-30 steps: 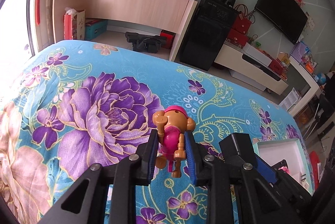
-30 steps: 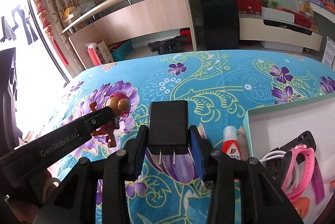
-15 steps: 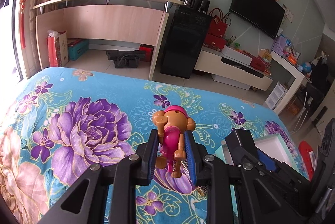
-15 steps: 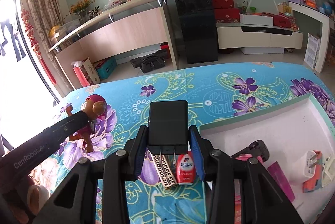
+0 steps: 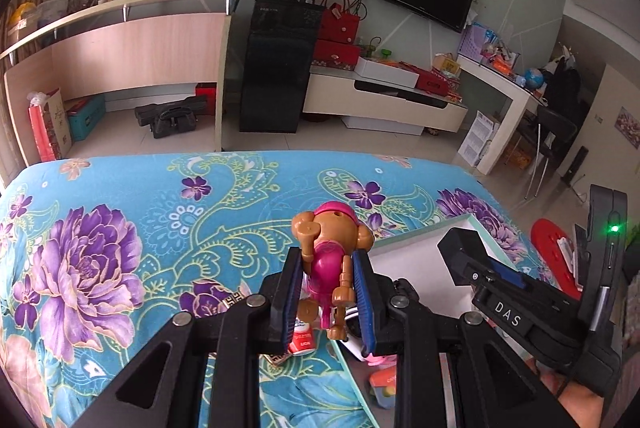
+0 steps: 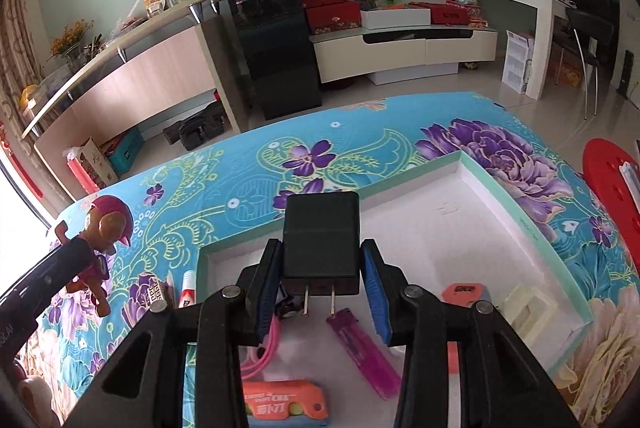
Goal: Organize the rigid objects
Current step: 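Carry the toy figure in the left gripper while the right gripper carries the black charger to the tray, then open the left gripper releasing the toy while the right gripper releases the black charger in the tray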
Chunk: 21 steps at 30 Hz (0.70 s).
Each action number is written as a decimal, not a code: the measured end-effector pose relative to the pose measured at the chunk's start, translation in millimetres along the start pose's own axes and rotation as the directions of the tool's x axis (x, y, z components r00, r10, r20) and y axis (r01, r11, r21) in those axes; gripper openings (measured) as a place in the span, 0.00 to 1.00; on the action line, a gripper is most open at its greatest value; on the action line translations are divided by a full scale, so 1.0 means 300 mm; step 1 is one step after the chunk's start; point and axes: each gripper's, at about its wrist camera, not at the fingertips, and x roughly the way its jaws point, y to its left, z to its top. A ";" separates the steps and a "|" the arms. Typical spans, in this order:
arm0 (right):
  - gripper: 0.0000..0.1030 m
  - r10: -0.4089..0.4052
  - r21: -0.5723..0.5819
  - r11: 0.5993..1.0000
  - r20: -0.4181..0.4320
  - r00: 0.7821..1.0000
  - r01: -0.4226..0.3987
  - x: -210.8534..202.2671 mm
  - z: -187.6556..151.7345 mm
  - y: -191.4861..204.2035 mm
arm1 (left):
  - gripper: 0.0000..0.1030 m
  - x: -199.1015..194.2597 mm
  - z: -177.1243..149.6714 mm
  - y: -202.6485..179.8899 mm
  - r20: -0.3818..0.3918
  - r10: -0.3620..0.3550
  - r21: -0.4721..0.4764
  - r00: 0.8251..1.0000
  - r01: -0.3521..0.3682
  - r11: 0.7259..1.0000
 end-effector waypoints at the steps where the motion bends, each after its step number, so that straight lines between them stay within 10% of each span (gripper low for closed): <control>1: 0.40 -0.012 0.015 1.000 0.002 1.000 0.012 -0.004 0.003 -0.024 | 0.26 0.008 -0.002 -0.024 -0.007 -0.011 0.011 1.000 0.011 1.000; 21: 0.40 -0.143 0.145 0.978 -0.056 0.988 0.150 0.004 -0.003 -0.258 | 0.26 0.182 -0.124 -0.350 -0.187 -0.063 0.202 0.980 0.101 0.974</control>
